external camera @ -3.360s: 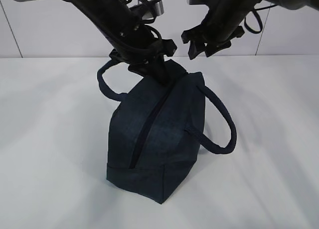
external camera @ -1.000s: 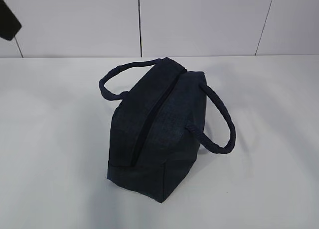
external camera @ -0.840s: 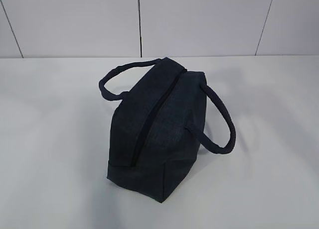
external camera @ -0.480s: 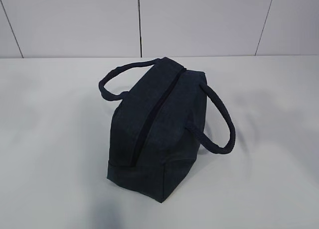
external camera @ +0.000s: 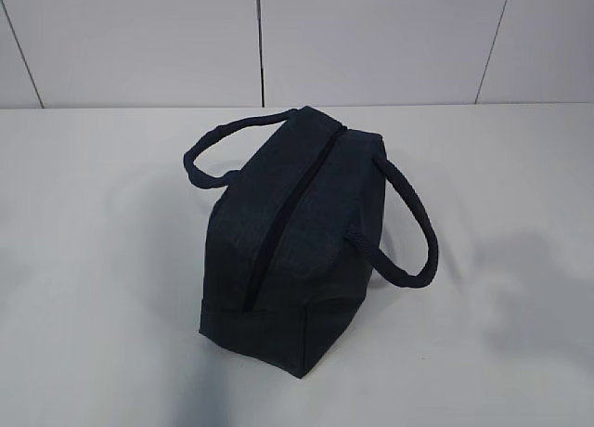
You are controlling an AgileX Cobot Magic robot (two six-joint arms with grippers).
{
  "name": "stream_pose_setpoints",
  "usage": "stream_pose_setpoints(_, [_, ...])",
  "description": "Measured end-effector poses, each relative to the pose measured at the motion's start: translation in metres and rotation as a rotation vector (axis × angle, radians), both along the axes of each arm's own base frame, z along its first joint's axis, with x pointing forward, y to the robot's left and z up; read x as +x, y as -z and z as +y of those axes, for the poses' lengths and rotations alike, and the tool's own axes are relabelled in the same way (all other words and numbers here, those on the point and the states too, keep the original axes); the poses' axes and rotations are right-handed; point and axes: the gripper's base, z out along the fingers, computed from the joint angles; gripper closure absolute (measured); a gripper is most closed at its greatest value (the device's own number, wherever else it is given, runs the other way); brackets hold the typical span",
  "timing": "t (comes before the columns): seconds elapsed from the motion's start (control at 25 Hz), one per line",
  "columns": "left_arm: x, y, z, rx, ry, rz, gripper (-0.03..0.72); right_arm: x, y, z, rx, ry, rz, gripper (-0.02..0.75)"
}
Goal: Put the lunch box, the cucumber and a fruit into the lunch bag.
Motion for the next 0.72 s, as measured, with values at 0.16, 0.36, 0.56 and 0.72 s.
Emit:
stream_pose_setpoints(0.16, [-0.025,0.018,0.014,-0.029,0.000,-0.050,0.450,0.001,0.033,0.000,0.006,0.006,-0.033,0.340])
stream_pose_setpoints(0.36, [-0.050,0.035,0.029,-0.070,0.000,-0.118,0.450,-0.002,0.073,-0.003,-0.015,0.021,-0.061,0.340])
stream_pose_setpoints(0.56, [-0.065,0.061,0.038,-0.070,0.001,-0.120,0.450,-0.007,0.097,-0.005,-0.021,0.024,-0.079,0.340])
stream_pose_setpoints(0.72, [-0.065,0.087,0.038,-0.044,0.001,-0.076,0.450,-0.011,0.099,-0.007,-0.019,0.026,-0.103,0.340])
